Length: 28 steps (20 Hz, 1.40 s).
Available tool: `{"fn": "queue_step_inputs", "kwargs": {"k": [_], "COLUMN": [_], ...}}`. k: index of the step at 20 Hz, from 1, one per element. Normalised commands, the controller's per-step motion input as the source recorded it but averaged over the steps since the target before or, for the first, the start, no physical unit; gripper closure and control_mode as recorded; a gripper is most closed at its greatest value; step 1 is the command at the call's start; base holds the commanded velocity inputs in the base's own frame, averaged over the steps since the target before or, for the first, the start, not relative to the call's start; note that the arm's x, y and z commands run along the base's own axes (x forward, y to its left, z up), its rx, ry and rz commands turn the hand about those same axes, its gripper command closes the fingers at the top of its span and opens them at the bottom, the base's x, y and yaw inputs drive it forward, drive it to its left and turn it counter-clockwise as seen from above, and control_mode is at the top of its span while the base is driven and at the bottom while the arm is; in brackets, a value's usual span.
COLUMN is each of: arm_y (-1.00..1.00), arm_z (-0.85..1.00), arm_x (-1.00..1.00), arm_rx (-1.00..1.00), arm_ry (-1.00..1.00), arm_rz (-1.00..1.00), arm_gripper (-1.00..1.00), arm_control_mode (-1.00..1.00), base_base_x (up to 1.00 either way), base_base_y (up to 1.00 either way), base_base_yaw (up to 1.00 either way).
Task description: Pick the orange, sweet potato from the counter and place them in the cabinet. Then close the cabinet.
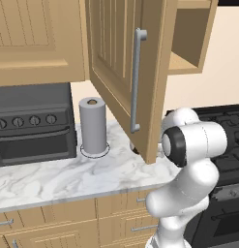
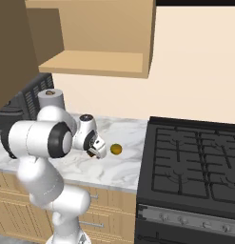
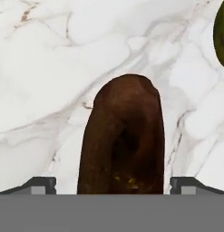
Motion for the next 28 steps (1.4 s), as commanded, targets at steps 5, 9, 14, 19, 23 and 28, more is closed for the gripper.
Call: {"fn": "queue_step_inputs", "kwargs": {"k": [5,9,14,19,23,28], "arm_y": [0.00,-0.03,-0.16,-0.31,-0.24,-0.18], "arm_z": [-0.39,0.08,0.95,1.00,1.00,1.00], "arm_x": [0.16,-0.44,-0.96,-0.94,-0.62,-0.19], "arm_rx": [0.00,-0.04,-0.15,-0.11,-0.04,0.00], "arm_ry": [-0.01,-0.07,-0.32,-0.14,-0.16,-0.16], "arm_rz": [0.00,0.01,0.15,0.17,0.22,0.22], "arm_gripper": [1.00,1.00,1.00,1.00,1.00,1.00], "arm_control_mode": [-1.00,-1.00,-1.00,-1.00,-1.00,-1.00], "base_base_x": [0.00,0.00,0.00,0.00,0.00,0.00], "base_base_y": [0.00,0.00,0.00,0.00,0.00,0.00], "base_base_yaw": [0.00,0.00,0.00,0.00,0.00,0.00]}}
